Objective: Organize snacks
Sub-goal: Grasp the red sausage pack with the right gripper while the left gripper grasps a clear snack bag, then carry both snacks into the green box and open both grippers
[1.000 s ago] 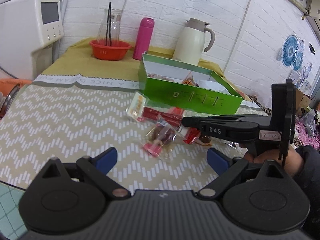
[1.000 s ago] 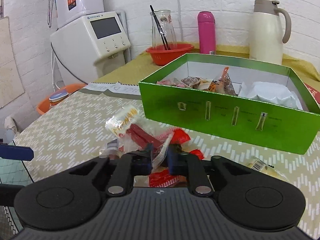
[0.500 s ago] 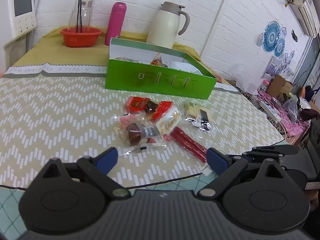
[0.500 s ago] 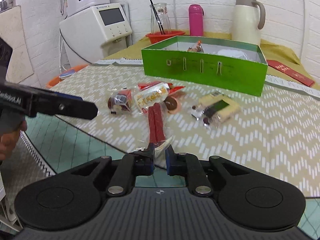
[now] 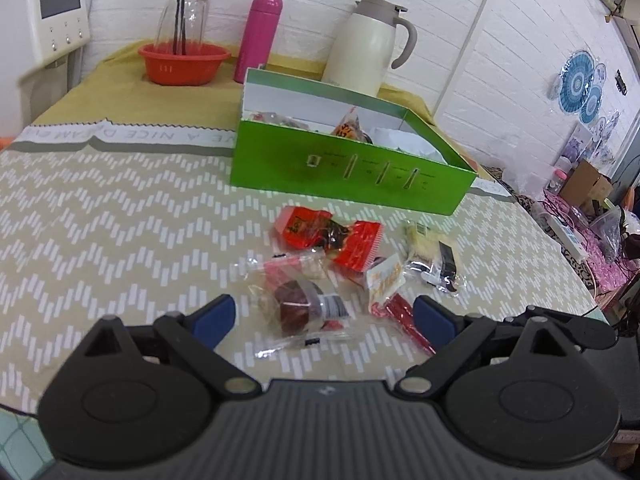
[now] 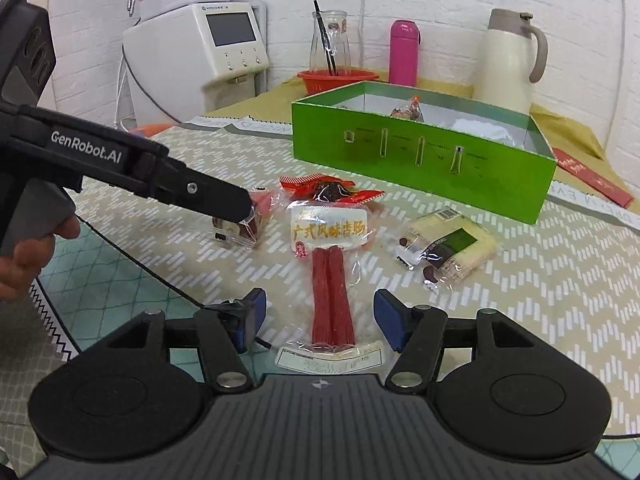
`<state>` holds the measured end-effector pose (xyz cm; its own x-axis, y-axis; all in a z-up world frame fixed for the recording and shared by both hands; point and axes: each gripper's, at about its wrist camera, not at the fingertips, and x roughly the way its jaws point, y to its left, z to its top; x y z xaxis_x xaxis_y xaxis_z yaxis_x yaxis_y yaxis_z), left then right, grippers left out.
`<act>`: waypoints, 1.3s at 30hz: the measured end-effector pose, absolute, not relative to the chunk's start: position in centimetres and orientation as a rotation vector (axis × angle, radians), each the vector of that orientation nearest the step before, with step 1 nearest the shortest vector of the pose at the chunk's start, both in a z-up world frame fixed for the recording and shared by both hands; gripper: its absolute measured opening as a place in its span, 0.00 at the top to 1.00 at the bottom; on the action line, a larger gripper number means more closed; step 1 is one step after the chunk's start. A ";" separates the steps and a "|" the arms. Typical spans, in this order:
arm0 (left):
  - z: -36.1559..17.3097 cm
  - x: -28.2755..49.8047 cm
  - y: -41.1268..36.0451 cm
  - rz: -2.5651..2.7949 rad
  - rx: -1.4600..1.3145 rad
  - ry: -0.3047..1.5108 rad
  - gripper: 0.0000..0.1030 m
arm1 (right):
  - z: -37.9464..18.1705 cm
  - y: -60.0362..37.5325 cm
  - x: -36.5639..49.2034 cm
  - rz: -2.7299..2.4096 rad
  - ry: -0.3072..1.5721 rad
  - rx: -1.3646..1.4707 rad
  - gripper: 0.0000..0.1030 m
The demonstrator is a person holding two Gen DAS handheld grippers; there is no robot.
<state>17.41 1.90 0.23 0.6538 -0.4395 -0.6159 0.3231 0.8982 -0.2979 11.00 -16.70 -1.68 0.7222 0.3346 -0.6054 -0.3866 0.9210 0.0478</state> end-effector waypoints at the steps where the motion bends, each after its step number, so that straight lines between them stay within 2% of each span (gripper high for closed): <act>1: 0.0 17.9 1.7 -0.429 -0.164 0.747 0.09 | -1.9 -16.7 11.2 0.399 0.666 -0.074 0.04; 4: -0.5 18.8 1.3 -0.416 -0.154 0.760 0.09 | -1.8 -16.5 10.5 0.410 0.667 -0.088 0.08; 7: -1.1 19.4 1.2 -0.418 -0.159 0.781 0.13 | -1.6 -16.7 10.0 0.430 0.677 -0.079 0.08; 9: -1.3 19.4 1.3 -0.417 -0.161 0.784 0.29 | -1.5 -16.9 10.2 0.413 0.676 -0.064 0.05; 10: -1.3 19.3 1.3 -0.410 -0.150 0.783 0.32 | -1.5 -17.0 10.4 0.400 0.675 -0.051 0.00; 12: -1.2 19.3 1.4 -0.408 -0.146 0.784 0.41 | -1.6 -17.2 10.9 0.385 0.683 -0.022 0.00; 15: -1.1 19.2 1.6 -0.407 -0.147 0.786 0.42 | -1.8 -17.0 11.1 0.380 0.669 -0.024 0.00; 16: -1.1 19.2 1.6 -0.405 -0.146 0.786 0.42 | -1.8 -16.9 11.1 0.372 0.668 -0.031 0.03; 17: -1.1 19.2 1.5 -0.403 -0.146 0.784 0.42 | -1.8 -16.8 11.0 0.361 0.665 -0.042 0.18; 18: -1.1 19.2 1.4 -0.403 -0.139 0.781 0.42 | -1.8 -16.7 10.9 0.352 0.658 -0.050 0.23; 19: -1.1 19.2 1.2 -0.404 -0.123 0.778 0.42 | -1.8 -16.7 10.9 0.344 0.654 -0.050 0.24; 21: -1.1 19.0 0.6 -0.402 -0.084 0.769 0.55 | -1.9 -16.6 10.7 0.345 0.639 -0.063 0.29; 22: -1.1 18.9 0.6 -0.404 -0.086 0.776 0.55 | -1.8 -16.5 10.5 0.349 0.627 -0.073 0.46; 23: -1.0 18.7 0.6 -0.410 -0.101 0.787 0.56 | -1.6 -16.5 10.4 0.352 0.621 -0.067 0.54; 28: 0.6 16.9 0.8 -0.428 -0.110 0.742 0.57 | -0.3 -17.1 9.4 0.351 0.584 -0.020 0.57; 39: 6.3 18.8 0.2 -0.447 -0.101 0.608 0.57 | 5.5 -18.5 11.0 0.326 0.397 -0.035 0.55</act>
<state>18.84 0.18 6.34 0.7289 -0.4344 -0.5292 0.3759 0.8999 -0.2209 10.96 -18.49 5.52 0.8708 0.3053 -0.3854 -0.3187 0.9474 0.0304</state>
